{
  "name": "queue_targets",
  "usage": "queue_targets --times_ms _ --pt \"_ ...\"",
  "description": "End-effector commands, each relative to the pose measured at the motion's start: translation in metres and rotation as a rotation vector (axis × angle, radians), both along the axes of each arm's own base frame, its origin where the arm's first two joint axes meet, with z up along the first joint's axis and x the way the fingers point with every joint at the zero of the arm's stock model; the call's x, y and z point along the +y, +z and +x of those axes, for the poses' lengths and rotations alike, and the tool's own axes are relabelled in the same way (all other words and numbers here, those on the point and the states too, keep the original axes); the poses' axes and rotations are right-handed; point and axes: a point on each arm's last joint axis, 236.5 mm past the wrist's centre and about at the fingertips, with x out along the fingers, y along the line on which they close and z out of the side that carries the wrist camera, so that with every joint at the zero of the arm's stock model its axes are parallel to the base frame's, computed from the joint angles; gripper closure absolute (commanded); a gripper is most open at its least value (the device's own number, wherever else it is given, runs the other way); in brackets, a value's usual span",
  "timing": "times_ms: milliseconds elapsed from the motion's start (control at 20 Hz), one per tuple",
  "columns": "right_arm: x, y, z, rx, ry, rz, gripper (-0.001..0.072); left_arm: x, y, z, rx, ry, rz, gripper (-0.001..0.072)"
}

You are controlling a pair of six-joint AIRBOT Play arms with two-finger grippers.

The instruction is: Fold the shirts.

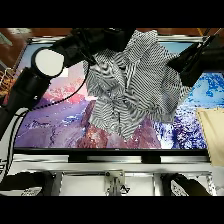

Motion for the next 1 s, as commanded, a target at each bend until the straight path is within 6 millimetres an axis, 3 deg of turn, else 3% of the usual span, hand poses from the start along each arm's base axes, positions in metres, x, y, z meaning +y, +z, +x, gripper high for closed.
queue_targets --times_ms 0,100,200,250,300,400,500,750,950 --pt "0.000 0.000 0.000 0.001 -0.001 0.000 0.0627 -0.008 0.003 0.011 -0.041 0.039 -0.054 0.0147" --pt "0.001 0.001 0.000 0.000 0.001 0.004 0.0627 -0.013 -0.006 0.014 -0.027 0.035 -0.045 0.0220" --pt "0.008 0.006 -0.002 -0.006 0.020 0.039 0.0627 -0.018 -0.016 0.017 -0.017 0.034 -0.037 0.0391" --pt "0.012 0.010 -0.002 -0.013 0.028 0.059 0.0627 -0.018 -0.017 0.019 -0.016 0.037 -0.038 0.0550" --pt "0.013 0.012 -0.002 -0.018 0.029 0.068 0.0626 -0.017 -0.016 0.019 -0.021 0.041 -0.041 0.0635" --pt "0.015 0.012 -0.003 -0.003 0.024 0.084 0.0595 -0.009 -0.005 0.022 -0.050 0.058 -0.044 0.0649" --pt "0.018 0.014 -0.005 0.036 -0.001 0.137 0.0342 0.003 0.005 0.025 -0.089 0.075 -0.029 0.0650" --pt "0.033 0.017 -0.018 0.080 0.056 0.194 0.0338 0.024 0.023 0.025 -0.134 0.098 -0.008 0.0650" --pt "0.030 0.007 -0.021 0.113 0.059 0.166 0.0338 0.027 0.028 0.023 -0.139 0.103 -0.020 0.0650"
